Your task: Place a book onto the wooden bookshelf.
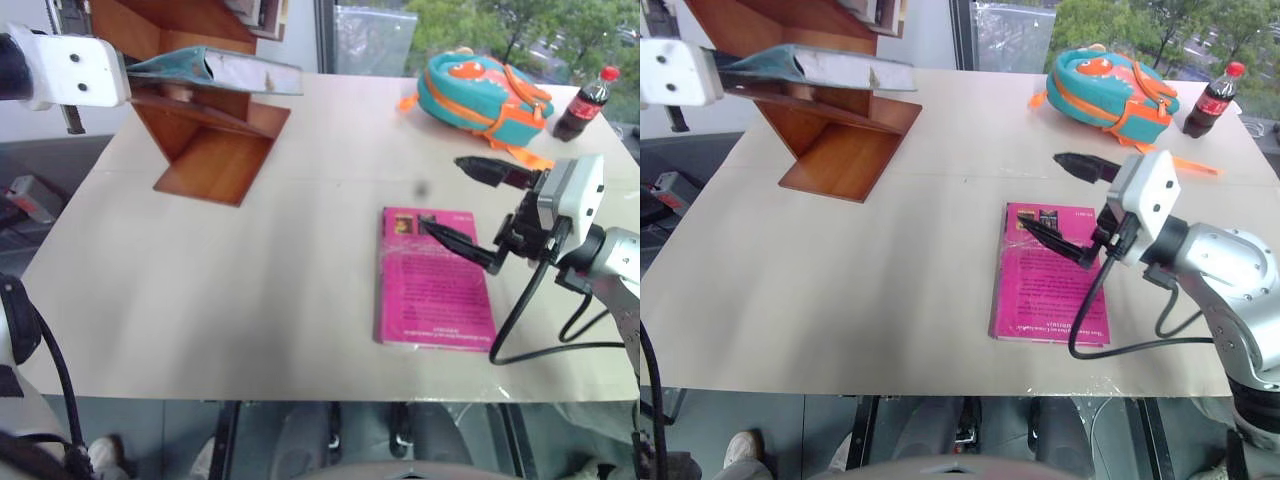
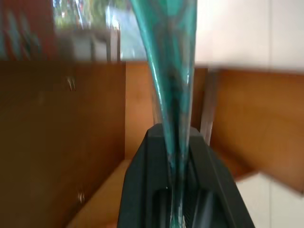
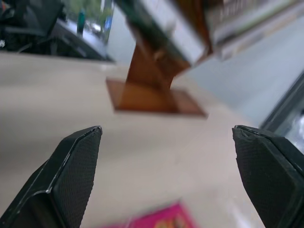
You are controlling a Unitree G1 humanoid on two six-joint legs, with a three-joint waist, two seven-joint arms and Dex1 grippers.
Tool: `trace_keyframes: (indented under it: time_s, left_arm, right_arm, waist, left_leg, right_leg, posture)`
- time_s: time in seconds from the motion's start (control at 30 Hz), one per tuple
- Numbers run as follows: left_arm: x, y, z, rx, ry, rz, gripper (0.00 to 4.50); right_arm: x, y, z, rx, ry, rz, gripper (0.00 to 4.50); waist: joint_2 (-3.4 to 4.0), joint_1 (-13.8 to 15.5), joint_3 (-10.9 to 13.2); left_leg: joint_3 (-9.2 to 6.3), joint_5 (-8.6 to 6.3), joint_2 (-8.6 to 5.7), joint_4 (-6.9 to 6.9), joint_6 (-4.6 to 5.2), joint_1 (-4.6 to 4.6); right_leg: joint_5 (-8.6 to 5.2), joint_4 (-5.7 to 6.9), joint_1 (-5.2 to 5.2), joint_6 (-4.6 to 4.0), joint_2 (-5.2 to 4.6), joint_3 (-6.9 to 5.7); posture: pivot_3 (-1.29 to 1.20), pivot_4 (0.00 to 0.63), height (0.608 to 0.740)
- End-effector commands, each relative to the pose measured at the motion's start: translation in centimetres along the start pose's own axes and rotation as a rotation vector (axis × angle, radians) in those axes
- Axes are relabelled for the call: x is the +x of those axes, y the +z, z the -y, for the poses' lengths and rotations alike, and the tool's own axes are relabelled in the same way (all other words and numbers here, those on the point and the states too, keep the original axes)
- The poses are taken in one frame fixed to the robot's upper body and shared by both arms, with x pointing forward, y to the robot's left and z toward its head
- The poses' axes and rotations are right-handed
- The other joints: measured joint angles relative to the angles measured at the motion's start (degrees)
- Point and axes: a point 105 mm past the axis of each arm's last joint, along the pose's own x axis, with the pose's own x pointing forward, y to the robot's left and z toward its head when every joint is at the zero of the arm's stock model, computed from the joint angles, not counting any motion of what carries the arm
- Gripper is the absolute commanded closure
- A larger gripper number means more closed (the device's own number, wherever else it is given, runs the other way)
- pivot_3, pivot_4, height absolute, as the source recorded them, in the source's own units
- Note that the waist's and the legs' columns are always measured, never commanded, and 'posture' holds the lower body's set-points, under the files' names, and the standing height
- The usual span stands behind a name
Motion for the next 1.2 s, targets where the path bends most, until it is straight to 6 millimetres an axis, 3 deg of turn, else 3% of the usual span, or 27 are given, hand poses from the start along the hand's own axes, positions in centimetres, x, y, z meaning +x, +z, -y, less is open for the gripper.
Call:
trace_keyframes:
  time_s: [0.03,0.23,0.37,0.5,0.77,0.87,0.93,0.97,1.13,1.2]
  left_arm:
    - [0.1,-1.4,-0.2,0.034,0.014,-0.084,4.38]
    - [1.1,-2.4,-0.1,0.046,0.000,-0.162,4.38]
    - [1.0,-2.7,-0.1,0.010,0.009,-0.165,3.14]
    - [-0.5,-3.2,0.2,-0.048,0.018,-0.144,1.30]
    - [-5.0,-2.2,-0.5,-0.357,0.130,0.138,1.30]
    - [-6.6,-0.8,-0.6,-0.553,0.142,0.306,1.30]
    - [-7.0,2.0,0.6,-0.719,0.062,0.469,2.22]
    - [-6.7,3.3,1.5,-0.770,0.013,0.514,2.22]
    - [-3.3,11.0,6.6,-1.060,-0.105,0.714,4.41]
    - [-1.0,13.7,7.7,-1.164,-0.035,0.758,4.41]
  right_arm:
    - [1.1,1.2,-0.2,-0.040,-0.009,0.047,0.00]
    - [2.2,1.2,-0.8,-0.031,-0.005,0.068,0.00]
    - [2.1,1.0,-1.0,-0.017,0.002,0.065,0.00]
    - [1.9,0.8,-1.0,-0.005,0.017,0.063,0.00]
    - [1.7,0.0,-0.6,0.009,0.054,0.053,0.00]
    - [1.6,-0.4,-0.4,0.018,0.070,0.044,0.00]
    - [1.5,-0.6,-0.3,0.023,0.074,0.033,0.00]
    - [1.4,-0.7,-0.2,0.025,0.074,0.027,0.00]
    - [0.8,-0.9,-0.2,0.023,0.053,-0.007,0.00]
    - [0.4,-1.0,-0.4,0.018,0.036,-0.025,0.00]
  waist:
    - [-0.06,0.0,0.0]
    - [-0.11,-0.6,0.1]
    - [-0.12,-0.9,0.1]
    - [-0.43,-1.2,0.2]
    - [-0.54,-1.7,0.3]
    - [-0.53,-1.8,0.3]
    - [-0.60,-1.7,0.2]
    - [-0.59,-1.7,0.2]
    - [-0.53,-1.6,0.3]
    - [-0.39,-1.4,0.2]
  left_leg:
    - [0.02,-0.02,-0.01,-0.01,0.02,0.00]
    - [0.17,-0.02,0.09,-0.01,0.04,0.01]
    - [0.54,-0.02,0.11,0.01,0.05,0.01]
    - [0.72,-0.02,0.13,0.05,0.06,0.00]
    - [1.00,-0.08,0.14,0.06,0.16,-0.09]
    - [1.02,-0.08,0.14,0.09,0.16,-0.10]
    - [0.98,-0.08,0.14,0.12,0.16,-0.10]
    - [0.98,-0.08,0.14,0.12,0.15,-0.10]
    - [0.84,-0.09,0.15,0.21,0.15,0.06]
    - [0.71,-0.08,0.12,0.25,0.11,0.15]
  right_leg:
    - [-0.01,0.01,-0.01,0.02,-0.01,0.01]
    - [-0.03,0.19,-0.17,0.05,0.01,0.15]
    - [-0.04,0.67,-0.58,0.04,-0.03,0.55]
    - [-0.04,0.85,-0.75,0.04,-0.04,0.74]
    - [0.00,0.90,-0.99,-0.02,-0.12,0.92]
    - [0.00,0.94,-1.01,-0.02,-0.13,0.98]
    - [0.06,0.94,-1.00,-0.11,-0.12,0.96]
    - [0.06,0.94,-1.00,-0.10,-0.11,0.95]
    - [0.06,0.99,-0.81,-0.11,-0.19,1.02]
    - [0.06,0.92,-0.61,-0.12,-0.18,0.94]
  posture:
    - [0.00,0.150,0.740]
    - [0.00,0.150,0.740]
    - [0.00,0.150,0.740]
    - [0.00,0.150,0.740]
    - [0.00,0.150,0.740]
    - [0.00,0.150,0.740]
    - [0.00,0.150,0.740]
    - [0.00,0.150,0.740]
    - [0.00,0.150,0.740]
    - [0.00,0.150,0.740]
